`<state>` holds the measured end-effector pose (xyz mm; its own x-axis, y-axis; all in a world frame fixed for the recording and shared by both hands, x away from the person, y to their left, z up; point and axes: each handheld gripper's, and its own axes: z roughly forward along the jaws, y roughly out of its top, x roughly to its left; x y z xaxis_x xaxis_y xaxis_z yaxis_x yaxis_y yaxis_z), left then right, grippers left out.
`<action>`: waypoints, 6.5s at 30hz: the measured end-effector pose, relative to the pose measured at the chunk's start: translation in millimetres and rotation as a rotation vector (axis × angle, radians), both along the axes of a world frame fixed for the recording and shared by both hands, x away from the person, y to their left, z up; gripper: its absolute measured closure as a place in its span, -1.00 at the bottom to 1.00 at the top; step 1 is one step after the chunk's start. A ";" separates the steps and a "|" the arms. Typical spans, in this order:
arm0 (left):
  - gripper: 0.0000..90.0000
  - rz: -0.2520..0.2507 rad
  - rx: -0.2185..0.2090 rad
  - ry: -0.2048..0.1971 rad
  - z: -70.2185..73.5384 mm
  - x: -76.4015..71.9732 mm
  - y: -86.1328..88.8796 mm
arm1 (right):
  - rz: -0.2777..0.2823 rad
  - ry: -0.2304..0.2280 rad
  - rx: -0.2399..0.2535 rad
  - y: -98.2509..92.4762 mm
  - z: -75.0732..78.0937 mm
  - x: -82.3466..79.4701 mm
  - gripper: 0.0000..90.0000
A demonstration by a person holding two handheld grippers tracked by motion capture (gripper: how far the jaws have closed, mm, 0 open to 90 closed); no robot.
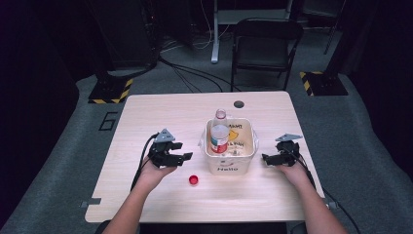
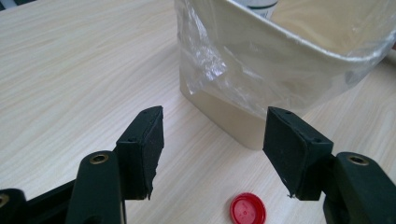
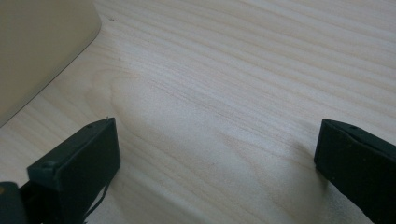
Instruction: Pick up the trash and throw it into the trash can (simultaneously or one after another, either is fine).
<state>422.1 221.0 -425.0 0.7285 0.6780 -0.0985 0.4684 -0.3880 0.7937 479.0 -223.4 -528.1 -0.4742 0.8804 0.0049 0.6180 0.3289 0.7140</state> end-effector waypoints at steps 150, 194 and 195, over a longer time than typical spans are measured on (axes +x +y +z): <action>0.29 -0.123 0.045 -0.083 51.9 -22.4 -23.3 | 0.001 0.003 0.000 0.1 0.1 0.1 -1.00; 0.29 -0.251 0.067 -0.113 76.2 -10.9 -80.4 | 0.003 0.003 0.000 0.0 0.1 0.2 -1.00; 0.29 -0.251 0.067 -0.113 76.2 -10.9 -80.4 | 0.003 0.003 0.000 0.0 0.1 0.2 -1.00</action>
